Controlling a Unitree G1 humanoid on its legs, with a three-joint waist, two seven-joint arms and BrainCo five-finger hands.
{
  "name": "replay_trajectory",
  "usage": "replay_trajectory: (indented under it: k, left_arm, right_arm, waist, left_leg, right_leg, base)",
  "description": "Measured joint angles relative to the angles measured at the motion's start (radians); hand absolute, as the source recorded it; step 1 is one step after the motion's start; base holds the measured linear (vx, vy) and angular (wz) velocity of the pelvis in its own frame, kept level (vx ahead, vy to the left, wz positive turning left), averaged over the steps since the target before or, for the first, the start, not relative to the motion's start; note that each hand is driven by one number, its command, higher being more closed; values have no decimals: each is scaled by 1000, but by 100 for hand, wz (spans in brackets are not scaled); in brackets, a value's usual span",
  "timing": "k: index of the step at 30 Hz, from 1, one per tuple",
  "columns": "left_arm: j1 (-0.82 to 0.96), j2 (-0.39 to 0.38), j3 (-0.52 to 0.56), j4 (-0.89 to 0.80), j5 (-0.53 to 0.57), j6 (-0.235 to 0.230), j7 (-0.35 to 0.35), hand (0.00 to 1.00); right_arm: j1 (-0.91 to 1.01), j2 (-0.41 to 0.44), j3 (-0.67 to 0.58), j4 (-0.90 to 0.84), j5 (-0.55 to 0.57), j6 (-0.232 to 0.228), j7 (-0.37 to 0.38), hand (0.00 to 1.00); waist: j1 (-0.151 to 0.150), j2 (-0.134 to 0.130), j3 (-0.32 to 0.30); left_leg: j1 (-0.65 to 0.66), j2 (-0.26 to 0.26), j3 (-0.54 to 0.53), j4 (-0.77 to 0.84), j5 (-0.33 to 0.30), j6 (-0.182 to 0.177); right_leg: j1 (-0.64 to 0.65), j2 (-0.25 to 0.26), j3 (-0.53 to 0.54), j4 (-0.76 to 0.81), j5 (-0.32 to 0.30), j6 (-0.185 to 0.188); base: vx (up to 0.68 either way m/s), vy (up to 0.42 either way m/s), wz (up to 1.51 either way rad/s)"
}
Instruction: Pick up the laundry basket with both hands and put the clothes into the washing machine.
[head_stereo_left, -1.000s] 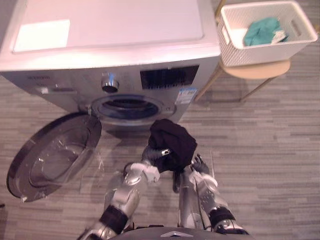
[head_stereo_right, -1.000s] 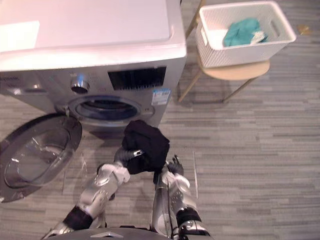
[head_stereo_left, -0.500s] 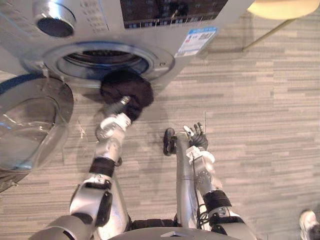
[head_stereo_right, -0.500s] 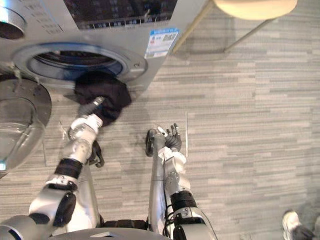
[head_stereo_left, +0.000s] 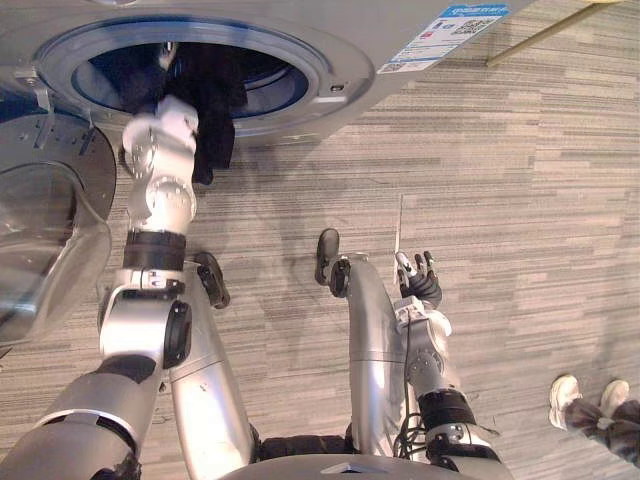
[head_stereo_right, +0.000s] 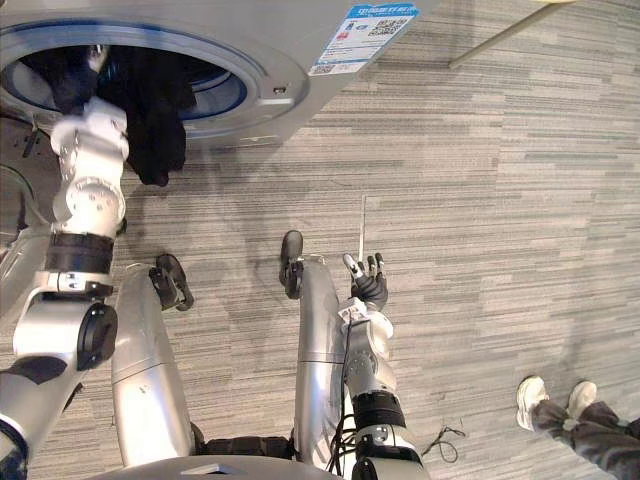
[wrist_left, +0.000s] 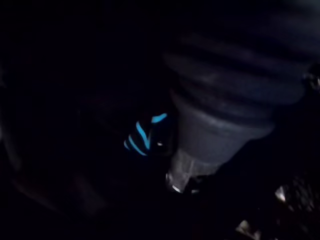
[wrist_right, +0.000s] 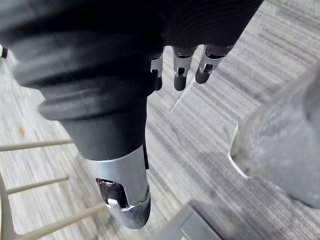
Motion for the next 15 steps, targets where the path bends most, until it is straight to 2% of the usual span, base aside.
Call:
replay_trajectory:
  k: [2,5,11,14,15]
  left_arm:
    - [-70,9,-35,15,-10,-19,-3,100]
    - [-100,21,-76,35,-44,-20,4,100]
    - [-287,70,-170,228,-96,-4,-15,100]
    - [-339,104,-197,268,-114,-3,-22,100]
    - [-358,114,-202,274,-158,-9,-17,100]
  right_arm:
    - [21,2,1,0,15,3,16,0]
    - [34,-6,-1,4,20,11,20,0]
    - [34,-5,-3,3,50,28,36,0]
    - [35,2,-9,5,59,29,40,0]
    - [37,9,-15,7,67,29,41,0]
  waist:
    - [-6,0,0]
    - [-4,-2,1]
    - [-8,-14,6]
    - [-10,-21,9]
    - [-11,-27,9]
  left_leg:
    - [0,6,-1,-1,-3,6]
    - [-9,6,10,-2,-4,18]
    - [-40,7,26,6,-3,45]
    - [-54,20,50,18,-10,60]
    - [-65,28,60,28,-14,69]
  right_leg:
    - [13,9,-1,-29,17,7]
    - [13,10,4,-56,36,14]
    - [2,17,21,-117,89,30]
    - [-13,28,44,-144,119,41]
    - [-24,36,55,-155,133,43]
  base:
    - [-25,29,-14]
    - [-32,29,-9]
    - [-49,41,-11]
    - [-67,86,-31]
    - [-71,91,-41]
